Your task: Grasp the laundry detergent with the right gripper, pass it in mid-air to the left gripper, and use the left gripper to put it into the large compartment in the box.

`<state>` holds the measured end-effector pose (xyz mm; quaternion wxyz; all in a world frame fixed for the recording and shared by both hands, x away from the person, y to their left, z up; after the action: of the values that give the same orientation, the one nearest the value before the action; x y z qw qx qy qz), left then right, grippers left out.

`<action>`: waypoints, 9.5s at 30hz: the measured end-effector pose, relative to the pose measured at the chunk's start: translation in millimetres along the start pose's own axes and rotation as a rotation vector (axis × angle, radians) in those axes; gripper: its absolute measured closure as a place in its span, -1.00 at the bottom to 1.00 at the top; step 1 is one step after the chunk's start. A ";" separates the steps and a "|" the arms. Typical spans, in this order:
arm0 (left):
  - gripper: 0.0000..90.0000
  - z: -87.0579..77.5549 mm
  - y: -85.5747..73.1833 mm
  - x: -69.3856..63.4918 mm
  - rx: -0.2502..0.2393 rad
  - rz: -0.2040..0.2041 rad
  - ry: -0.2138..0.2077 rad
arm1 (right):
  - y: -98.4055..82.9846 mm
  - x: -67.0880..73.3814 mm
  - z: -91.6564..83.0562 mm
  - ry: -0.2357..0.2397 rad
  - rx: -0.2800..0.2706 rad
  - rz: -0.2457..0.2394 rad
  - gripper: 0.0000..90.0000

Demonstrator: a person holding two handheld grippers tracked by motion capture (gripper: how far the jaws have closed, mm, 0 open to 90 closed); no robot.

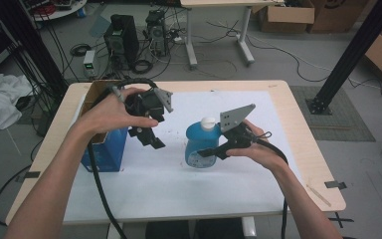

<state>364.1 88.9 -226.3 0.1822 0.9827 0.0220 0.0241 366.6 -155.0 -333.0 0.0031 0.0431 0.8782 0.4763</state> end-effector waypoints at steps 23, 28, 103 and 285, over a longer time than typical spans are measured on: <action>-0.63 3.0 66.2 15.2 -0.104 0.046 -0.031 | 16.9 -14.0 -6.4 0.008 0.007 -0.004 0.02; -0.62 9.5 72.0 14.1 -0.107 0.051 -0.040 | 17.6 -15.7 -5.6 0.011 -0.009 -0.002 0.02; -0.16 36.1 83.5 6.6 -0.063 0.054 0.008 | 11.5 -12.7 1.4 0.027 -0.024 0.020 0.01; -0.15 -6.4 -168.0 65.2 0.195 -1.416 0.360 | -60.2 -9.0 -31.3 -0.245 0.437 0.230 -0.62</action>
<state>423.1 251.3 -278.1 0.0595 0.7257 0.6829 0.0597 369.8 -214.5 -366.6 0.0459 0.1992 0.9426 0.2639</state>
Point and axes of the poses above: each handheld gripper's, and its own axes: z roughly forward along the jaws, y roughly out of its top, x roughly to its left, the point moved 1 cm from there along z, roughly forward along the jaws, and after that the axes turned 4 degrees about z, right-handed, at the moved point
